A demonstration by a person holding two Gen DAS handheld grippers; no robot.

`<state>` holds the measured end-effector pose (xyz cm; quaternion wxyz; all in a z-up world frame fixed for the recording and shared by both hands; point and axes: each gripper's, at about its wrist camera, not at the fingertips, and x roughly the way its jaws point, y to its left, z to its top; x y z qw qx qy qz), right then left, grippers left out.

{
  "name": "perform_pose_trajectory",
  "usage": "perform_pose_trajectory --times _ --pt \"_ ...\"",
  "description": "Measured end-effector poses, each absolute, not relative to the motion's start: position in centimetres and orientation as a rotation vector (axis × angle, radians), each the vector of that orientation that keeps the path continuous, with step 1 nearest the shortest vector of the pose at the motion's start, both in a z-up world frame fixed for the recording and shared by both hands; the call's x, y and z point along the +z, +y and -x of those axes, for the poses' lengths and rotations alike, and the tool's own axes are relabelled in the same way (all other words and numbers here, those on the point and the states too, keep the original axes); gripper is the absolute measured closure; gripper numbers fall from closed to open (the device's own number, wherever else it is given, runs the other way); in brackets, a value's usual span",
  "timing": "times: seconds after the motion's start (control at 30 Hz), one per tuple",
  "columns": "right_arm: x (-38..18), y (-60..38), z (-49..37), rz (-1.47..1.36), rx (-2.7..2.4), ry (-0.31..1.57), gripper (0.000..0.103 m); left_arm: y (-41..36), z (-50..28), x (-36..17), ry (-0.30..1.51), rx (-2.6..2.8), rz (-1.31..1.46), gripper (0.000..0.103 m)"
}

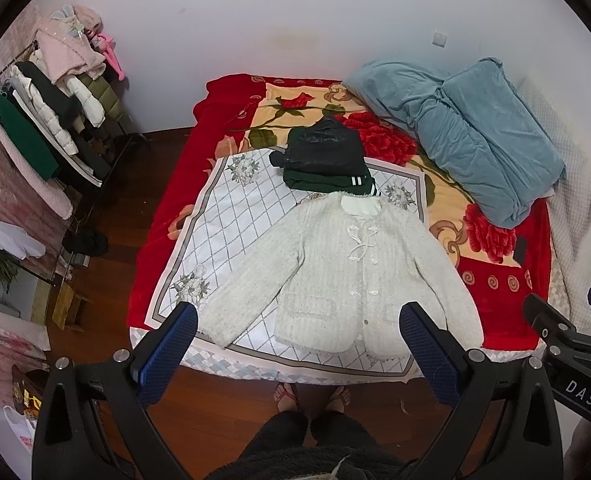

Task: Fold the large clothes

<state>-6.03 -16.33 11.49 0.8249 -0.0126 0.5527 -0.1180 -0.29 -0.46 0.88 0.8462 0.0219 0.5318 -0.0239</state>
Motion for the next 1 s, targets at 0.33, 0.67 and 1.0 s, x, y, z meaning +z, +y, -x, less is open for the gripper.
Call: perform_pose_trajectory --times 0.33,0.67,1.0 --pt "11.6 -16.2 6.2 0.027 -0.25 1.173 0.0 -0.8 0.5 1.2 1.114 -0.052 -0.045 0.0" --pt "11.9 -16.0 6.5 0.03 -0.252 1.17 0.0 -0.6 0.4 2.6 1.115 -0.053 -0.037 0.0" --pt "12.0 -15.9 6.6 0.032 -0.25 1.168 0.0 -0.4 0.5 2.6 1.114 -0.057 -0.031 0.0"
